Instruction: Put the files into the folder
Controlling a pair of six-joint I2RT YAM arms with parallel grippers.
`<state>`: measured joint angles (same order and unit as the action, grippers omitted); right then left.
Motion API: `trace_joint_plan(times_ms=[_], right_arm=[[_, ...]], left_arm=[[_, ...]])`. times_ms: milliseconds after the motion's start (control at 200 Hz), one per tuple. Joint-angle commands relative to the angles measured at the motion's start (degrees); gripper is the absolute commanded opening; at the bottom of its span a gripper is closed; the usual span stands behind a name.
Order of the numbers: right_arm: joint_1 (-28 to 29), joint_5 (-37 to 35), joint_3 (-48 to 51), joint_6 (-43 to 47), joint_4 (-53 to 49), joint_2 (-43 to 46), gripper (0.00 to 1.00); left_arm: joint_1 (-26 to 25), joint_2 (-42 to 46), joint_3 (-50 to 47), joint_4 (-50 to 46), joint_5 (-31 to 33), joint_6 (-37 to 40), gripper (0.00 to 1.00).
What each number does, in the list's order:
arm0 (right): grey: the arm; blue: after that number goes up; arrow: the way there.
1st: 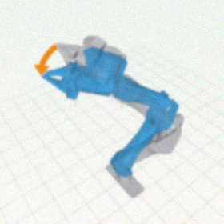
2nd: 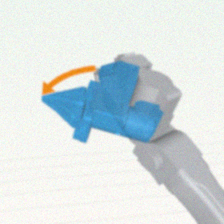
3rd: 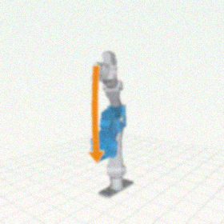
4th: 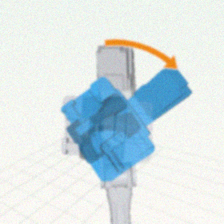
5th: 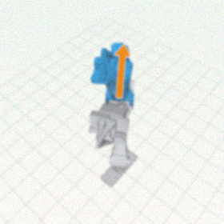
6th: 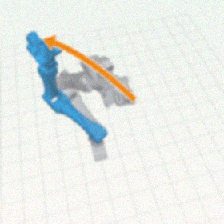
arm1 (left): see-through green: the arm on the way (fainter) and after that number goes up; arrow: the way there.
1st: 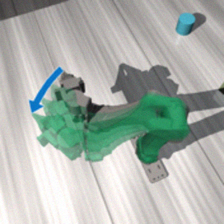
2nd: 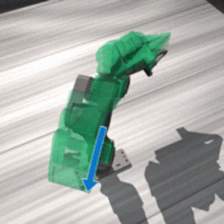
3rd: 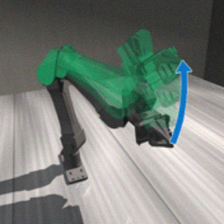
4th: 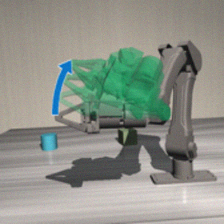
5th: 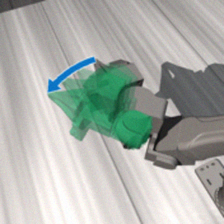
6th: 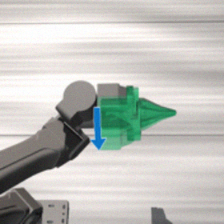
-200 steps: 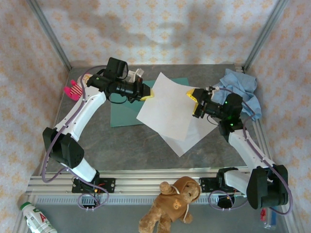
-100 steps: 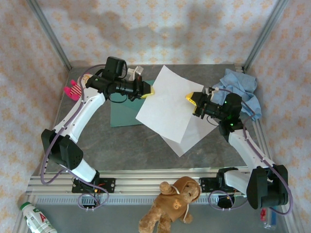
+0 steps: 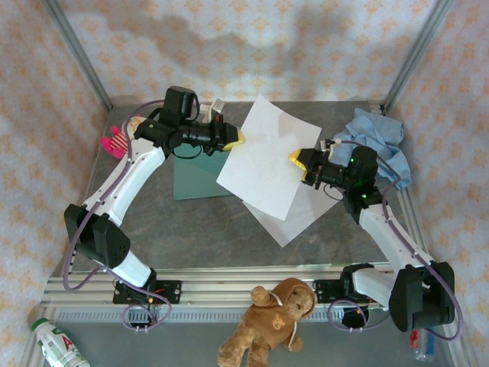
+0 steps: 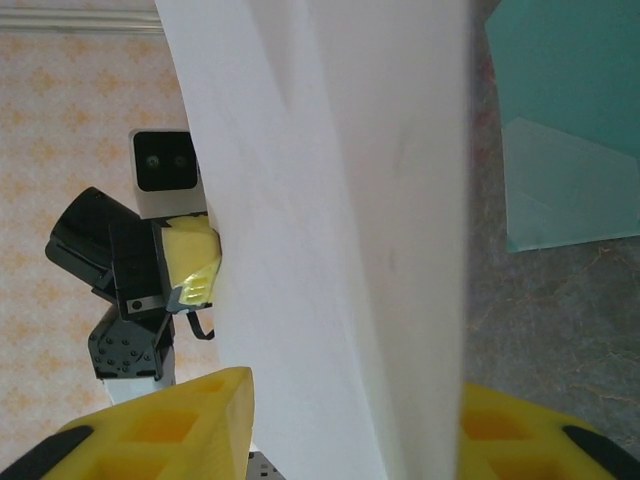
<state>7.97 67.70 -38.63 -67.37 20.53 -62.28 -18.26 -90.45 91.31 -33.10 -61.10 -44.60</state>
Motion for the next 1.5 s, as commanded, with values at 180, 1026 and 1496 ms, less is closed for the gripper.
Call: trace_joint_plan(times_ms=[180, 1026, 1496], right_arm=[[0.3, 0.1, -2.3, 2.4, -0.2, 1.5, 0.41], [0.2, 0.3, -3.4, 3.0, -0.4, 1.3, 0.2], [0.3, -6.8, -16.6, 32.0, -37.0, -0.6, 0.0]], left_arm=[[-0.2, 1.5, -0.3, 3.6, -1.2, -2.0, 0.0], [-1.2, 0.5, -0.5, 6.8, -3.9, -3.3, 0.0], [0.1, -0.4, 1.4, -5.2, 7.0, 6.9, 0.68]])
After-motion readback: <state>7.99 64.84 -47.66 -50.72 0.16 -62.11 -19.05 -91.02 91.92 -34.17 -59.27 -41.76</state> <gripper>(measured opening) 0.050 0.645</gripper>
